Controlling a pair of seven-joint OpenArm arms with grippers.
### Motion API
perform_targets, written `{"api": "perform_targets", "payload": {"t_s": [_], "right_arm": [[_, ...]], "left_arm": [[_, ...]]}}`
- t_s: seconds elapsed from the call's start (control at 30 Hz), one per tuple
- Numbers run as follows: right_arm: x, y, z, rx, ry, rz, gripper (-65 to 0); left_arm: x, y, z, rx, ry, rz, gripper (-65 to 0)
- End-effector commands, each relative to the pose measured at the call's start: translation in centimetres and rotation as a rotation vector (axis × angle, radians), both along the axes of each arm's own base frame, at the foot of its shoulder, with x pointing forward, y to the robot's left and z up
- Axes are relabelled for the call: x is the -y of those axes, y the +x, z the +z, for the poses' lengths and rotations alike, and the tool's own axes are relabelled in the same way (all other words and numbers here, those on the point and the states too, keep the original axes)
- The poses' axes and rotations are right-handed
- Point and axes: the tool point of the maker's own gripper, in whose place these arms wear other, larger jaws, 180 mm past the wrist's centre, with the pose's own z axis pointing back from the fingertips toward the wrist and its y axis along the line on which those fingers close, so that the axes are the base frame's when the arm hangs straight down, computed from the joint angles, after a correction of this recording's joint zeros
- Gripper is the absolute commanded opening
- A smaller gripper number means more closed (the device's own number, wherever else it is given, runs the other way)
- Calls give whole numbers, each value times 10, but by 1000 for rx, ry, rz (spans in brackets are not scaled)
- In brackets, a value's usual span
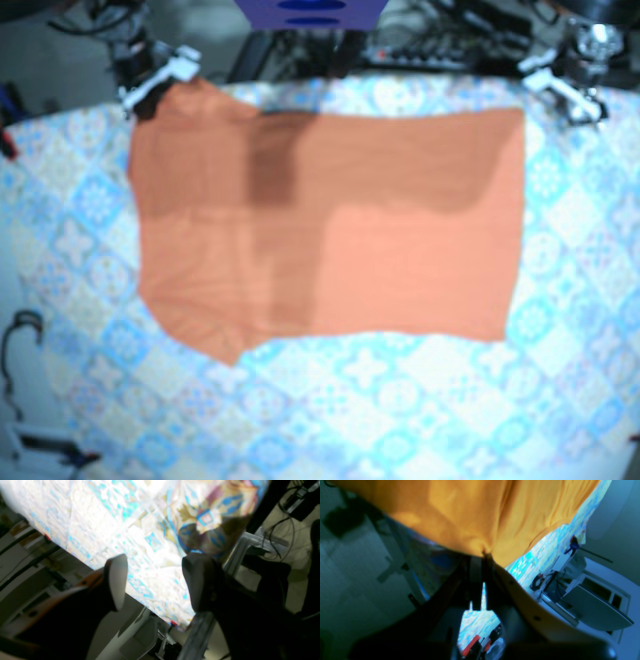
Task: Fold the T-shirt properly
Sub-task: 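Move the left gripper along the shirt edge toward the other shoulder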
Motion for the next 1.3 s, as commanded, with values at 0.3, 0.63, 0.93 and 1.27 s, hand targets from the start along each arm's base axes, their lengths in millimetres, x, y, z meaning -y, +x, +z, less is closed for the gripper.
{"api": "perform_targets", "payload": {"t_s": [0.3, 0.63, 0.93, 1.27], "right_arm": [[3, 4, 6, 23, -10, 9, -648], [3, 3, 6, 23, -9, 10, -648], [3, 2, 6, 18, -10, 10, -648], [2, 2, 6, 20, -9, 10, -648]], "left_arm": [[27, 32, -5, 48, -36, -66, -271], [49, 23, -21, -15, -82, -70, -271], [40, 14, -30, -45, -67, -50, -271], [52, 21, -34, -31, -92, -50, -271]]}}
